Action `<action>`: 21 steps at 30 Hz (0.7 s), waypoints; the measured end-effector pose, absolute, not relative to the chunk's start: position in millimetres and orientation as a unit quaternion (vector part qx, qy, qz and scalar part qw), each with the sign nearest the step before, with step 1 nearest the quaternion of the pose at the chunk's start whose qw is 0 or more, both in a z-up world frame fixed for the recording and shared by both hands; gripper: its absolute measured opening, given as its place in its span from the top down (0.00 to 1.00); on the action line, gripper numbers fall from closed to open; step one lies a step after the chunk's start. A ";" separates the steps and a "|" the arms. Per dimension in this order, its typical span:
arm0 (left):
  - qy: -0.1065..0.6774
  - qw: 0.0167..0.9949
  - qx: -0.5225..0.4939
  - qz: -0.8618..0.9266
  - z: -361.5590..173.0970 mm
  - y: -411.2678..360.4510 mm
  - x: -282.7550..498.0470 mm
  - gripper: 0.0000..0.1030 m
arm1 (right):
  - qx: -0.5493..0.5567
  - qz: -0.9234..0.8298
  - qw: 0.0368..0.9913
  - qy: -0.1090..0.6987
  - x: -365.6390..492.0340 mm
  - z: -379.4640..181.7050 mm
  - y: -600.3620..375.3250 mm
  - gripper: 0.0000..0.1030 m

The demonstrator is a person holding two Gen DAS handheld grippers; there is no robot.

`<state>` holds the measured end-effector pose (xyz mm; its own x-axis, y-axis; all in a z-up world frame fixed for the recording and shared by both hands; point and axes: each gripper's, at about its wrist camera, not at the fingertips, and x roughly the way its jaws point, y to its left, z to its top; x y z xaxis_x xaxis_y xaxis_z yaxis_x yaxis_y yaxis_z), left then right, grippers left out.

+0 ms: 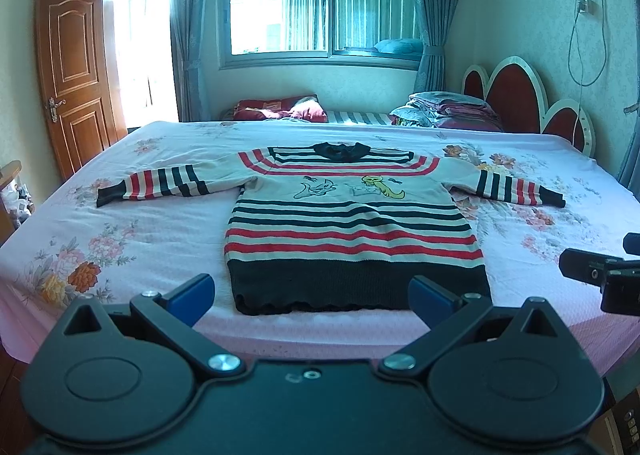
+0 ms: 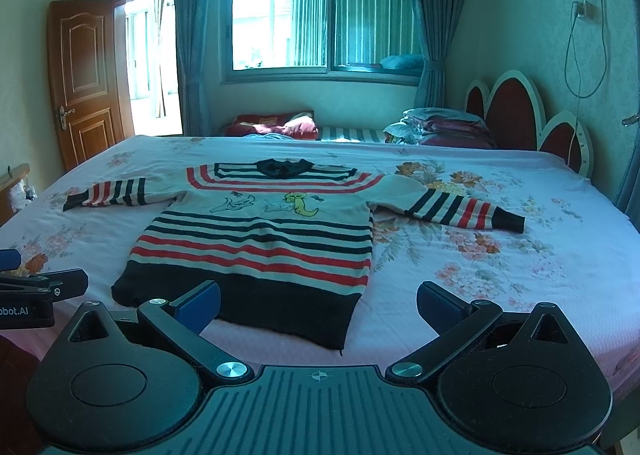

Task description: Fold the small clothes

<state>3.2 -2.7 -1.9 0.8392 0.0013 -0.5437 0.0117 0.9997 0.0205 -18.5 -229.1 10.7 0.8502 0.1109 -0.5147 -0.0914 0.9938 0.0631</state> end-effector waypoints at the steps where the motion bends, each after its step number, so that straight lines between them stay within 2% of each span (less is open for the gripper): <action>1: 0.284 0.959 0.011 -0.003 -1.7 -2.7 3.2 0.00 | 0.018 0.053 0.962 0.268 -18.8 10.7 -228.9 0.00; 21: 0.285 0.959 0.010 0.000 -7.4 1.9 3.3 0.00 | 0.017 0.055 0.961 0.270 -16.5 9.1 -228.1 0.00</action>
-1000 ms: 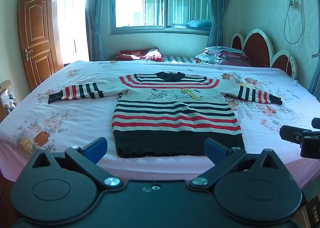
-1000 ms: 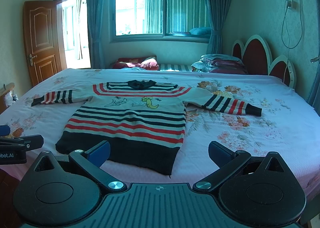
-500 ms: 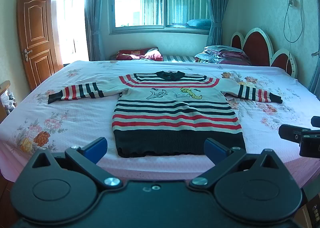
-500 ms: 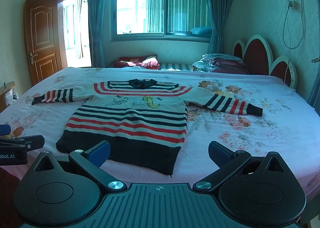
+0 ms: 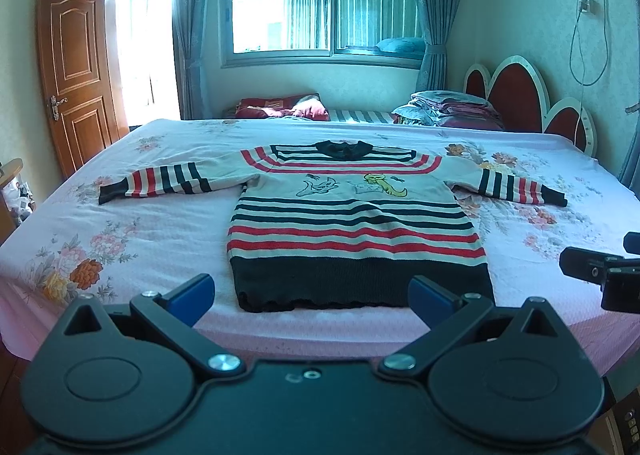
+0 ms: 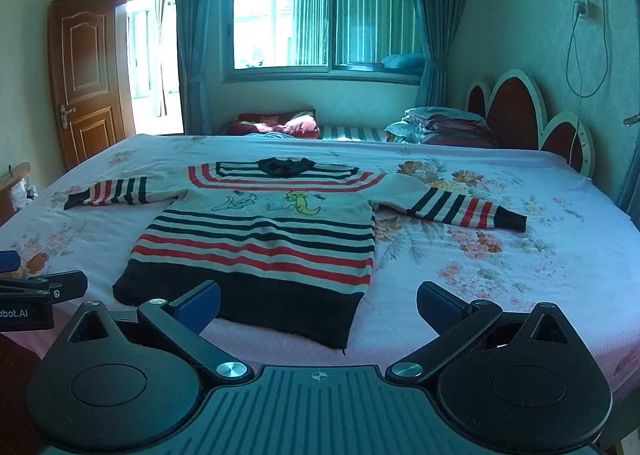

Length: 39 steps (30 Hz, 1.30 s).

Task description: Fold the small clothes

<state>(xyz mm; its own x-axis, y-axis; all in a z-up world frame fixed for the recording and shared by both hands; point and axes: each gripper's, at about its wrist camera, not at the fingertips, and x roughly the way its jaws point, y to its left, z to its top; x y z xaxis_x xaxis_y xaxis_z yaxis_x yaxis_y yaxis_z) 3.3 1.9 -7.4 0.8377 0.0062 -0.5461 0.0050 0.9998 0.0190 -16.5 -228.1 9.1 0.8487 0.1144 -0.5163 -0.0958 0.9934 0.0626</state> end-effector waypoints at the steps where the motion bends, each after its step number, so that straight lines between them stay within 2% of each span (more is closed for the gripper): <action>1: 0.284 0.959 0.011 0.001 -7.3 1.5 3.2 0.00 | 0.018 0.055 0.961 0.270 -16.2 9.0 -228.1 0.00; 14: 0.284 0.959 -0.002 0.016 -5.9 18.1 44.9 0.00 | 0.032 0.022 0.960 0.276 24.7 0.2 -242.8 0.00; 21: 0.300 0.953 -0.051 0.005 -19.2 36.7 96.2 0.00 | 0.066 0.003 0.958 0.279 69.6 -8.5 -255.7 0.00; 36: 0.294 0.954 -0.009 -0.056 -16.9 45.3 226.0 0.01 | 0.136 -0.087 0.956 0.247 176.1 -5.8 -283.0 0.00; 39: 0.301 0.951 -0.021 -0.074 -24.9 45.0 249.0 0.04 | 0.127 -0.107 0.955 0.244 188.1 -5.5 -291.3 0.00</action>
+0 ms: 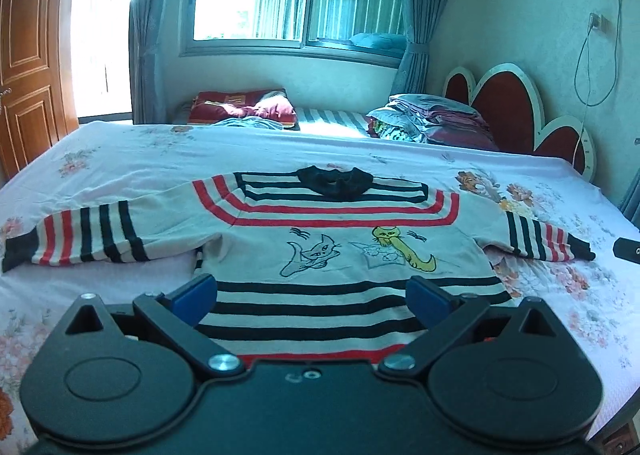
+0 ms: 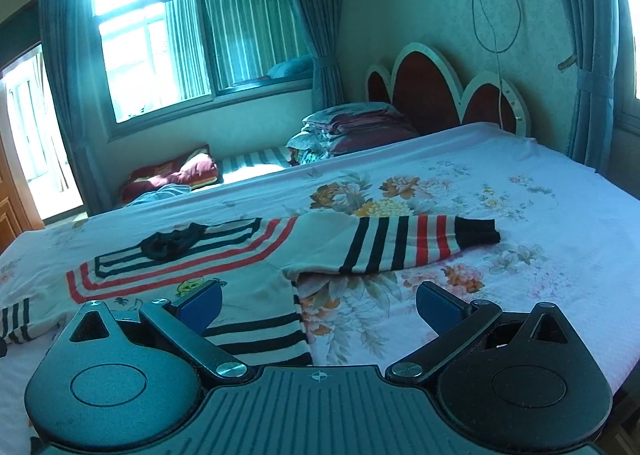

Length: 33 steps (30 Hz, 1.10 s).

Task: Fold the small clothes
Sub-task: 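Reach the right tool to a sleeve's black cuff and grasp it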

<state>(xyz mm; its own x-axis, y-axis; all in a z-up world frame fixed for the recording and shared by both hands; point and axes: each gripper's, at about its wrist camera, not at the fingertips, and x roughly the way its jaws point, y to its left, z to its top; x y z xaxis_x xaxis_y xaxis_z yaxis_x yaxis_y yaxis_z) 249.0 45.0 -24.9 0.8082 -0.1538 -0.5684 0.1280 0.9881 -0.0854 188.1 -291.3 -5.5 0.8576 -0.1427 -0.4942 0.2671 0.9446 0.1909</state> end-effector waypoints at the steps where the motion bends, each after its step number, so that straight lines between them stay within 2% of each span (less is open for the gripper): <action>1: 0.303 0.950 -0.022 -0.076 -27.9 42.7 255.6 0.04 | 0.127 -0.115 0.956 0.240 191.1 -6.1 -297.3 0.00; 4: 0.313 0.946 -0.021 -0.085 -38.1 30.1 275.1 0.07 | 0.131 -0.137 0.953 0.236 201.8 -9.4 -318.4 0.01; 7: 0.326 0.941 -0.019 -0.095 -48.4 13.7 296.9 0.10 | 0.143 -0.155 0.947 0.243 220.9 -16.9 -346.5 0.42; 11: 0.341 0.936 -0.007 -0.091 -60.3 -10.3 324.7 0.10 | 0.186 -0.178 0.935 0.243 250.3 -37.3 -397.4 0.42; 12: 0.345 0.934 -0.005 -0.087 -62.3 -16.4 331.6 0.10 | 0.194 -0.182 0.932 0.246 258.2 -43.3 -408.7 0.45; 14: 0.357 0.931 0.001 -0.078 -66.8 -29.8 347.4 0.10 | 0.220 -0.188 0.922 0.256 277.4 -59.7 -439.8 0.65; 23: 0.391 0.918 0.047 -0.056 -81.0 -106.8 407.2 0.09 | 0.335 -0.214 0.871 0.289 341.9 -141.9 -559.0 0.66; 28: 0.400 0.913 0.052 -0.058 -86.3 -139.7 426.8 0.08 | 0.364 -0.209 0.853 0.309 358.3 -172.6 -583.7 0.66; 33: 0.408 0.910 0.054 -0.056 -88.8 -156.6 440.0 0.08 | 0.357 -0.201 0.858 0.310 366.4 -180.4 -589.1 0.66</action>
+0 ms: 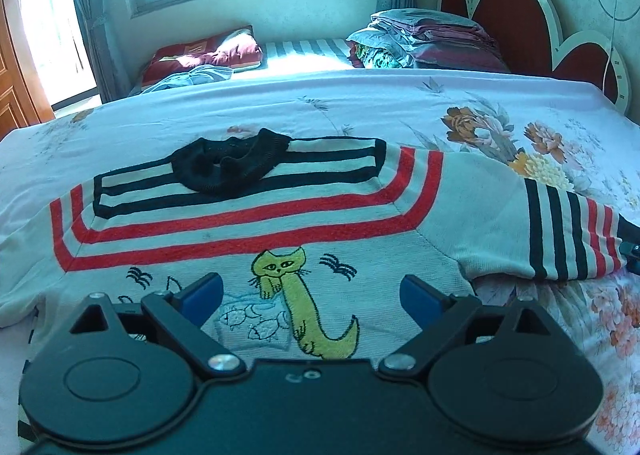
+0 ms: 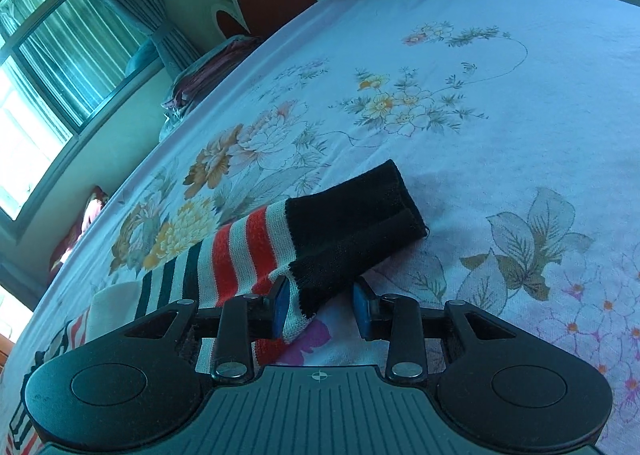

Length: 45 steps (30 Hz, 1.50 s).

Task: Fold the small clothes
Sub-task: 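Reach the right tool to a sleeve's black cuff and grasp it, then carry the cuff across the body with the right tool while the left tool grasps it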

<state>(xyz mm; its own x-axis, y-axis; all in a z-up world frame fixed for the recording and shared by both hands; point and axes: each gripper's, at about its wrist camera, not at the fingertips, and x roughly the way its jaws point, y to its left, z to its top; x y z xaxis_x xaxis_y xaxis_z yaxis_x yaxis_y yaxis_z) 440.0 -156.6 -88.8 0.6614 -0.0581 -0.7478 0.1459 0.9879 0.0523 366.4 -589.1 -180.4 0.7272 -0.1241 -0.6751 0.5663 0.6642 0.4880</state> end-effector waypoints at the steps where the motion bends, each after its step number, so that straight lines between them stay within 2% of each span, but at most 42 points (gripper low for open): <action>1: 0.408 0.910 0.053 -0.055 -88.7 -157.9 441.6 0.08 | 0.357 -0.201 0.858 0.308 367.6 -181.0 -590.2 0.66; 3: 0.407 0.911 0.053 -0.053 -87.3 -158.0 443.2 0.08 | 0.351 -0.201 0.861 0.308 367.8 -180.4 -590.4 0.70; 4: 0.404 0.912 0.055 -0.050 -86.2 -156.6 443.7 0.08 | 0.338 -0.206 0.864 0.312 370.4 -180.2 -590.4 0.87; 8: 0.413 0.908 0.063 -0.040 -85.8 -140.1 449.9 0.07 | 0.301 -0.206 0.874 0.322 377.2 -172.8 -587.7 0.93; 10: 0.421 0.904 0.070 -0.032 -89.7 -127.4 453.2 0.11 | 0.266 -0.192 0.891 0.316 390.0 -162.4 -573.8 0.93; 12: 0.424 0.903 0.056 -0.033 -92.2 -110.0 455.2 0.25 | 0.244 -0.162 0.905 0.309 404.1 -150.6 -554.7 0.93; 13: 0.428 0.902 0.045 -0.031 -93.4 -100.3 456.6 0.27 | 0.234 -0.145 0.911 0.307 411.7 -144.7 -542.6 0.93; 26: 0.420 0.907 -0.037 -0.016 -101.3 18.3 459.9 0.23 | 0.120 0.055 0.934 0.331 476.1 -108.3 -315.4 0.93; 32: 0.423 0.904 -0.058 -0.003 -105.8 72.6 454.4 0.22 | 0.067 0.125 0.920 0.365 486.3 -130.7 -211.2 0.93; 37: 0.426 0.902 -0.071 -0.003 -110.4 101.8 453.1 0.21 | 0.036 0.150 0.905 0.396 486.9 -164.1 -163.8 0.93; 39: 0.425 0.902 -0.079 -0.013 -110.7 105.8 454.0 0.19 | 0.010 0.144 0.912 0.384 481.8 -169.5 -151.3 0.92; 40: 0.423 0.902 -0.085 -0.022 -111.3 105.7 455.6 0.18 | 0.001 0.146 0.913 0.381 479.1 -169.1 -146.3 0.83; 41: 0.424 0.901 -0.092 -0.031 -111.8 104.8 457.3 0.16 | 0.000 0.156 0.911 0.381 477.9 -168.9 -144.8 0.63; 42: 0.427 0.897 -0.104 -0.046 -112.8 100.9 461.8 0.16 | 0.000 0.165 0.911 0.378 472.5 -166.0 -146.5 0.54; 43: 0.429 0.894 -0.116 -0.062 -113.7 95.8 465.9 0.16 | -0.004 0.162 0.916 0.366 466.5 -161.4 -148.6 0.48; 45: 0.429 0.887 -0.142 -0.096 -116.1 81.0 475.7 0.19 | -0.002 0.156 0.925 0.347 453.2 -151.6 -156.5 0.48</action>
<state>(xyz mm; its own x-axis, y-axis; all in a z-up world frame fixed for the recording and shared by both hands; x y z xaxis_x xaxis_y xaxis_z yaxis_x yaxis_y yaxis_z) 475.7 81.0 -116.1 0.6134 -0.2920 -0.7338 0.0489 0.9414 -0.3337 453.2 -156.5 -151.6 0.7105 0.2877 -0.6421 -0.2902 0.9512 0.1050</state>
